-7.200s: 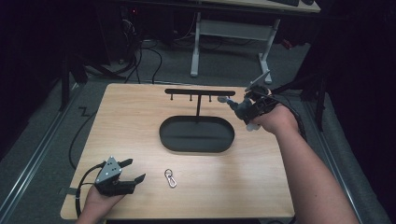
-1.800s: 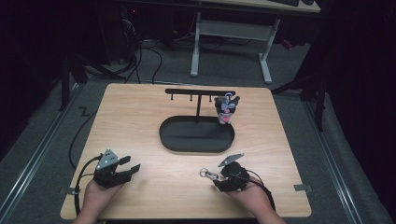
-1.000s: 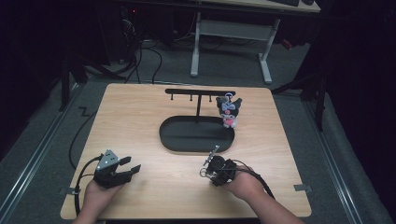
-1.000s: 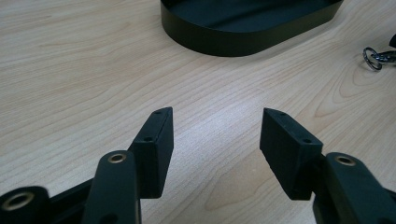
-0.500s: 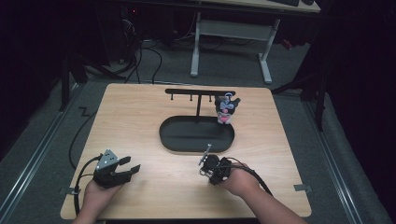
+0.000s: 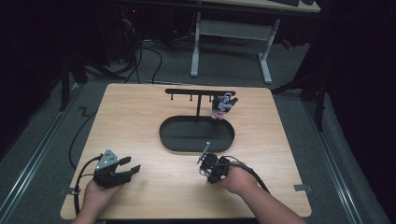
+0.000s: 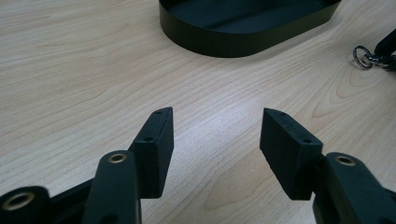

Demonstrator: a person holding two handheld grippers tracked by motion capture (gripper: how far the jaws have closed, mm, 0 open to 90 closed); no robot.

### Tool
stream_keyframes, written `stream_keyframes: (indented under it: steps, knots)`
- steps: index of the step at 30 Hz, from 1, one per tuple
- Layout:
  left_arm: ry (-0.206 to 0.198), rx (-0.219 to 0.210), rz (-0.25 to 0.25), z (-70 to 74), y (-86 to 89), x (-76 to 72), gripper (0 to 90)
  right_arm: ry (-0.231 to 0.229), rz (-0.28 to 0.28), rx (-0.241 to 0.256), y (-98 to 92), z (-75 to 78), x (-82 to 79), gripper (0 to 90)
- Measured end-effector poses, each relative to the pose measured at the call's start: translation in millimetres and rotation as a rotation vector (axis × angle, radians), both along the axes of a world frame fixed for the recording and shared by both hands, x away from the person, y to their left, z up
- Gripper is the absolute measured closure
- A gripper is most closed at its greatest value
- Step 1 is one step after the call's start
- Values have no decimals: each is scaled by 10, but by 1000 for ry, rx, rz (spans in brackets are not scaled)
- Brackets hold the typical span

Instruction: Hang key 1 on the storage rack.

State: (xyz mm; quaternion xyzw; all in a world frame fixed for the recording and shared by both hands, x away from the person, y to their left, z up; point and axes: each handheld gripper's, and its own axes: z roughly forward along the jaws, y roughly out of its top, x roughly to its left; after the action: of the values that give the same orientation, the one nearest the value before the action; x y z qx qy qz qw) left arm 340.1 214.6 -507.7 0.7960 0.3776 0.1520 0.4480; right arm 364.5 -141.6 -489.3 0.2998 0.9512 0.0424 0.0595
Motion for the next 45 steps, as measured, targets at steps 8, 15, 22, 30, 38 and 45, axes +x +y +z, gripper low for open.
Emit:
stream_keyframes:
  steps: [8, 15, 22, 30, 38, 45]
  knots:
    - [1, 3, -3, -2, 0, 2, 452, 4, -14, 1, -1, 0, 20, 684]
    - [2, 4, -7, -5, -5, 5, 453, 3, -35, 15, -37, 36, 24, 683]
    - [3, 4, -11, -7, -16, 2, 453, -21, -50, -3, -78, 48, 19, 691]
    - [4, 5, -15, -9, -19, 3, 453, -24, -26, -41, -104, 4, 20, 658]
    - [3, 5, -21, -10, -28, 0, 454, -5, 2, -49, -87, 4, 35, 678]
    - [3, 4, -25, -8, -23, 0, 453, -9, 11, -88, -29, 5, 34, 688]
